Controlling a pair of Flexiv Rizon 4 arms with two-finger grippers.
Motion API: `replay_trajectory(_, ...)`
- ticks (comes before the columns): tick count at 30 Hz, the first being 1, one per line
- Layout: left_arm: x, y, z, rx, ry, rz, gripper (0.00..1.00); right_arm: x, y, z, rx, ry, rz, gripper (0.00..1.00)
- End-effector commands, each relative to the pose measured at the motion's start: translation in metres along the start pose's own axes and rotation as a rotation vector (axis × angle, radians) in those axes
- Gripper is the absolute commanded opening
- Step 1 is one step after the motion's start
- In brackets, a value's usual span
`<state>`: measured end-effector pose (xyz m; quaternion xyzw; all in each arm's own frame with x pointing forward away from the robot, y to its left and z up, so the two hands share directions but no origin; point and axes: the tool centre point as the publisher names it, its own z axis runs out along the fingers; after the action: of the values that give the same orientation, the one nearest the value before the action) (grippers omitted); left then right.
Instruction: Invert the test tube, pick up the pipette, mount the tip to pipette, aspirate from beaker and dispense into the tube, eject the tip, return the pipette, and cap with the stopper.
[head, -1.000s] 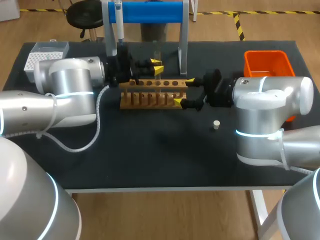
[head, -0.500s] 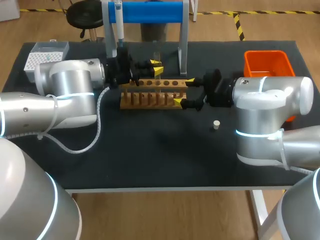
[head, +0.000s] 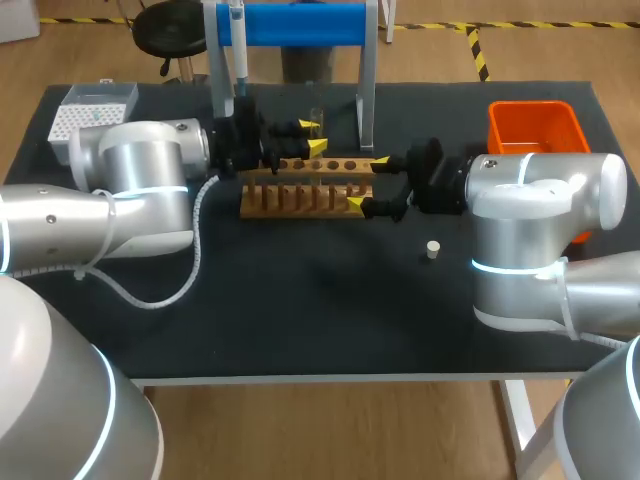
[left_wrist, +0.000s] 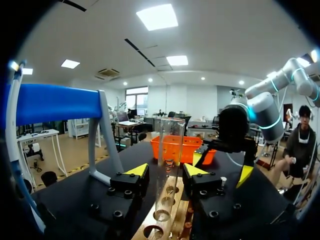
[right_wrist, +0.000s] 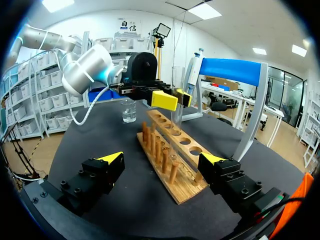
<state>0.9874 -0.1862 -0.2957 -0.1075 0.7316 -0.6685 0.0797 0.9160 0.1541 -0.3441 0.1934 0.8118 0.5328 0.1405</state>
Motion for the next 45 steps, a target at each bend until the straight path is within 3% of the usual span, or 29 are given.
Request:
replay_trajectory(1,0.000,-0.002,0.000,-0.002,0.001,0.003,1.00,0.000,-0.001,0.000,-0.003,-0.002,0.000,1.00)
replay_trajectory(14,0.002,-0.020,-0.019,-0.056,0.000,0.018,1.00,0.000,-0.001,0.000,-0.003,-0.002,0.000,1.00)
replay_trajectory(32,0.036,-0.038,-0.186,-0.233,-0.289,-0.033,1.00,0.000,-0.001,0.000,-0.003,-0.002,0.000,1.00)
replay_trajectory(42,0.063,-0.033,-0.263,-0.281,-0.480,-0.068,1.00,0.000,-0.001,0.000,-0.003,-0.002,0.000,1.00)
replay_trajectory(45,0.071,-0.037,-0.280,-0.239,-0.545,-0.071,1.00,0.000,-0.001,0.000,-0.003,-0.002,0.000,1.00)
